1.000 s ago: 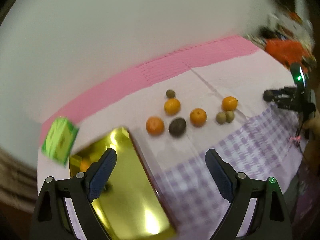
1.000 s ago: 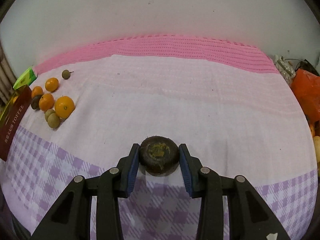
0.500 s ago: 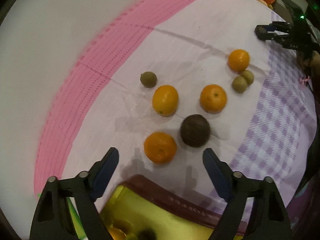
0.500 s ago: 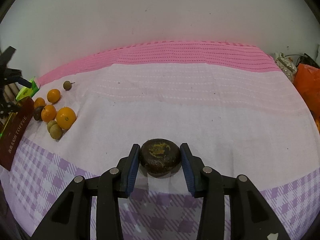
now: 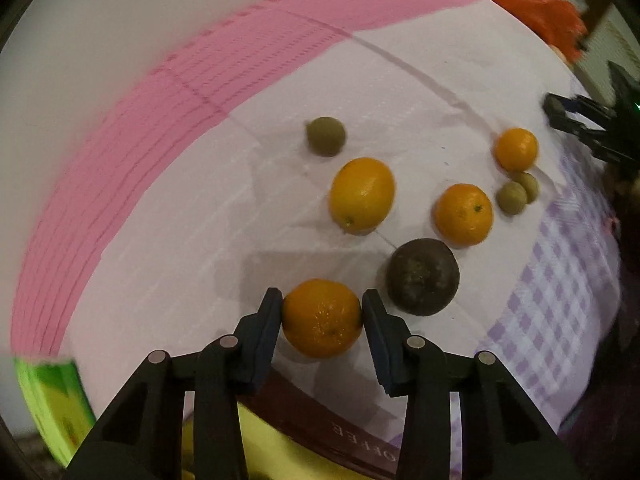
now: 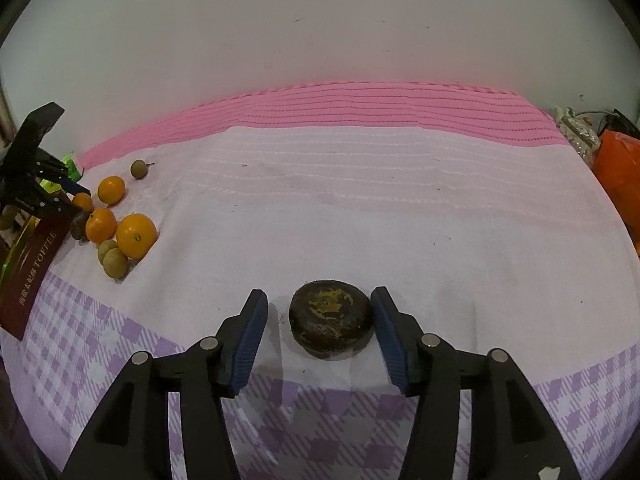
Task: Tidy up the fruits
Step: 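Grasp an orange with the left gripper while the right gripper holds the dark fruit, then lower the orange into the gold tray and open the left gripper while right holds dark fruit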
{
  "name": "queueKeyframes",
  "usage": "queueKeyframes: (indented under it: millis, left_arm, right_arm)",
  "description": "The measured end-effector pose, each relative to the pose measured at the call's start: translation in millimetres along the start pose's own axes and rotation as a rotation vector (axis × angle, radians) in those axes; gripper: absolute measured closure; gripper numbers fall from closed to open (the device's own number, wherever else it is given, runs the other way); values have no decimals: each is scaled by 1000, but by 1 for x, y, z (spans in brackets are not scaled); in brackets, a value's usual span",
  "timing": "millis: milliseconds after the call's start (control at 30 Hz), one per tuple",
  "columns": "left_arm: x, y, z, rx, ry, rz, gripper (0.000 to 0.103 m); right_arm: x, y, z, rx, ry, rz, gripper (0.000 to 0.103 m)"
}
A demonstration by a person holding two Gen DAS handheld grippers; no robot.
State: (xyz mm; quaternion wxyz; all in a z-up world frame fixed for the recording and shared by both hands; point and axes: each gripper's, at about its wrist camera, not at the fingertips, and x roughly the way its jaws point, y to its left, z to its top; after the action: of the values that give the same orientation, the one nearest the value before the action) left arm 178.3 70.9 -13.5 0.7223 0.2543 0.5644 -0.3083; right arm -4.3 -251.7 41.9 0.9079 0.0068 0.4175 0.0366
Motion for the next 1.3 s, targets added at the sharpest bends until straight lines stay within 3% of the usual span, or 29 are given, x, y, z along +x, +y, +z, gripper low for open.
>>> queueKeyframes:
  millis: [267,467,633,933,1300]
  left_arm:
    - [-58,-29,-45,-399,-195,44,61]
    - [-100,-64,-82,-601,-275,81,61]
    - [-116,-82,-104,-716,-322,102,61]
    - [-138,-95,-158,-836,-370,233,61]
    - [-140,-59,-257,-1078,-377,296,61]
  right_arm:
    - [0,2,0,-2,1,-6,52]
    - [0,3,1,-8,4,-15,51]
    - [0,4,0,-13,5,-17,49]
    - [1,8,0,-33,11,-42,49]
    - [2,11,1,-57,19,-66,47]
